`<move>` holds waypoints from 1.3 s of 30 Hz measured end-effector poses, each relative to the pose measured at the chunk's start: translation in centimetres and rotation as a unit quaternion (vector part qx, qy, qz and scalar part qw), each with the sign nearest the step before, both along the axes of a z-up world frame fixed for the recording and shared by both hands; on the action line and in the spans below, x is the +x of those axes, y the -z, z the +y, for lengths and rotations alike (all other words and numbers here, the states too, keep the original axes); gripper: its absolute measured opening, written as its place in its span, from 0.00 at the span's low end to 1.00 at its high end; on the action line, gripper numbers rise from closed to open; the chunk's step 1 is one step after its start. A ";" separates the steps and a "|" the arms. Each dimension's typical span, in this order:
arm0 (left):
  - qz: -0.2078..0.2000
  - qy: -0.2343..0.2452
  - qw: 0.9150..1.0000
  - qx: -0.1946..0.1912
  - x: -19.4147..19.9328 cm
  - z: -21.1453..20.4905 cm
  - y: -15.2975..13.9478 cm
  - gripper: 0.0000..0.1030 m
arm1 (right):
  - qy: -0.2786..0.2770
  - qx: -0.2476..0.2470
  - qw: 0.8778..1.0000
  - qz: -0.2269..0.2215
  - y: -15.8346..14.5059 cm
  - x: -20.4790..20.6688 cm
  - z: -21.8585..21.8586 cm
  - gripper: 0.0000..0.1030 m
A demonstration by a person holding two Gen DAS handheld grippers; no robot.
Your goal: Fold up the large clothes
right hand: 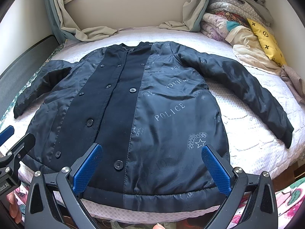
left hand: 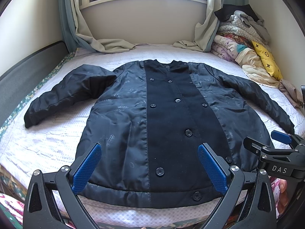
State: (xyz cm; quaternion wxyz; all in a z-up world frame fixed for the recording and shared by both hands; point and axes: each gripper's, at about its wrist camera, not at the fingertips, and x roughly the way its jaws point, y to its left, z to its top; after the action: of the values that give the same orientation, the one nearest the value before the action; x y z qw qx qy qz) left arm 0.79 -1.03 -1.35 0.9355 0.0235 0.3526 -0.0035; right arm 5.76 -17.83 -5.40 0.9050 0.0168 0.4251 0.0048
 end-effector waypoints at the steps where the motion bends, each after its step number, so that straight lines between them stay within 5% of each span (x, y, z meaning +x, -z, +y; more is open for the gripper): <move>1: 0.000 0.000 1.000 0.000 0.0 0.0 0.0 0.99 | -0.001 0.000 1.000 0.000 0.0 -0.1 0.0 1.00; 30: 0.007 -0.008 1.000 -0.001 0.1 0.7 0.3 0.99 | -0.002 -0.002 1.000 0.007 0.5 -0.1 -0.3 1.00; 39: 0.038 -0.064 0.997 0.015 1.2 3.3 1.3 0.99 | 0.003 0.004 1.000 0.023 0.7 0.4 -1.4 1.00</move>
State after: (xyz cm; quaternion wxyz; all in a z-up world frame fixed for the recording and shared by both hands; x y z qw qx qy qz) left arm 1.96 2.23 -2.69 0.9192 0.0148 0.3888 0.0611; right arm 6.18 -19.22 -6.13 0.8949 0.0222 0.4456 0.0034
